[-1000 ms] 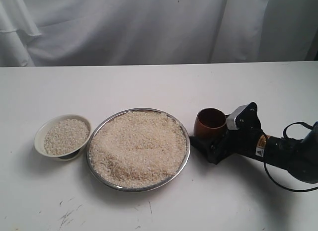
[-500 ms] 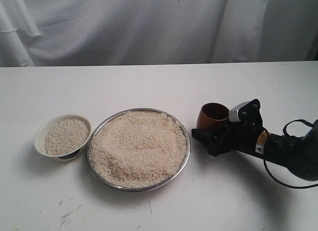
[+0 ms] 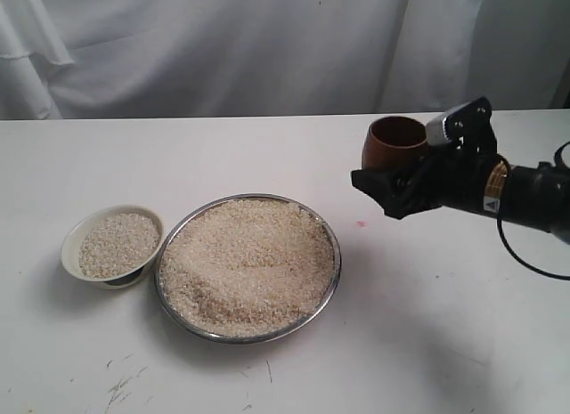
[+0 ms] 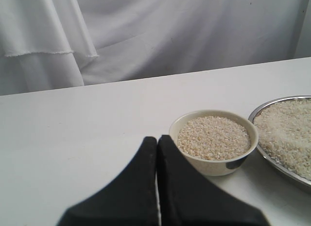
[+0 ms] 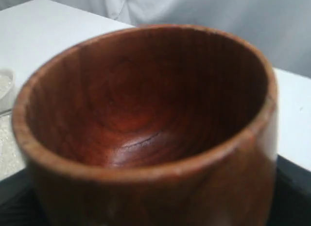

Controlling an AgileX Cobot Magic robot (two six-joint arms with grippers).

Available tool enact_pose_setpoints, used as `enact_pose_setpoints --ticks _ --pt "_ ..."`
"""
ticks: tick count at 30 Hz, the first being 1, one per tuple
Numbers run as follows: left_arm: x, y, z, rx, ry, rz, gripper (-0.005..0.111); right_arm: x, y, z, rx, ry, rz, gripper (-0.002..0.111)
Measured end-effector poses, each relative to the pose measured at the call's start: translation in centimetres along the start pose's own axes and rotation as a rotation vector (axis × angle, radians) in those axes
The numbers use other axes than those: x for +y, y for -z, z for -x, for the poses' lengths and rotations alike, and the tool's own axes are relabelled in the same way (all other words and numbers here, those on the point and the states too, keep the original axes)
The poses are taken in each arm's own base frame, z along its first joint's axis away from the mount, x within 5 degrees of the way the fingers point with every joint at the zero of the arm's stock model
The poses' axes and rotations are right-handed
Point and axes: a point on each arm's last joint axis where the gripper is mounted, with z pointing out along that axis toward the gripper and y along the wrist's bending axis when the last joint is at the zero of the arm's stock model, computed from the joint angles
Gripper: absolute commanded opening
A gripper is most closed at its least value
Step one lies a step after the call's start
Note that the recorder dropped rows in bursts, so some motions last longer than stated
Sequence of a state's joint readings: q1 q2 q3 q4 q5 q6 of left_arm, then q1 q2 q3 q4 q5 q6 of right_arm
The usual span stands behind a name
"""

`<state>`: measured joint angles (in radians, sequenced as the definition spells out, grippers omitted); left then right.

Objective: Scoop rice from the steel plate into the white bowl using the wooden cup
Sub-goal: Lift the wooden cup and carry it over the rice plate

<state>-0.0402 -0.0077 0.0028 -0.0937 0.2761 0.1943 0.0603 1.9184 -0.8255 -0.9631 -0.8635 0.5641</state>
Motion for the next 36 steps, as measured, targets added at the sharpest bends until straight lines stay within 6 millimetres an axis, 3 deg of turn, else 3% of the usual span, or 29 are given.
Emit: enact_pose_setpoints --ticks 5,11,18,29,36 --pt "0.0 0.0 0.0 0.000 0.000 0.000 0.000 1.9 0.8 3.4 -0.004 0.094 -0.007 0.000" --pt "0.0 0.0 0.0 0.000 0.000 0.000 0.000 5.7 -0.1 5.9 0.058 0.278 0.028 0.000" --pt "0.0 0.0 0.0 0.000 0.000 0.000 0.000 8.4 -1.7 6.4 0.256 0.468 -0.036 0.000" --pt "0.0 0.0 0.0 0.000 0.000 0.000 0.000 11.0 -2.9 7.8 0.299 0.676 -0.043 0.000" --pt "0.0 0.0 0.0 0.000 0.000 0.000 0.000 10.3 -4.1 8.2 0.352 0.843 -0.097 0.000"
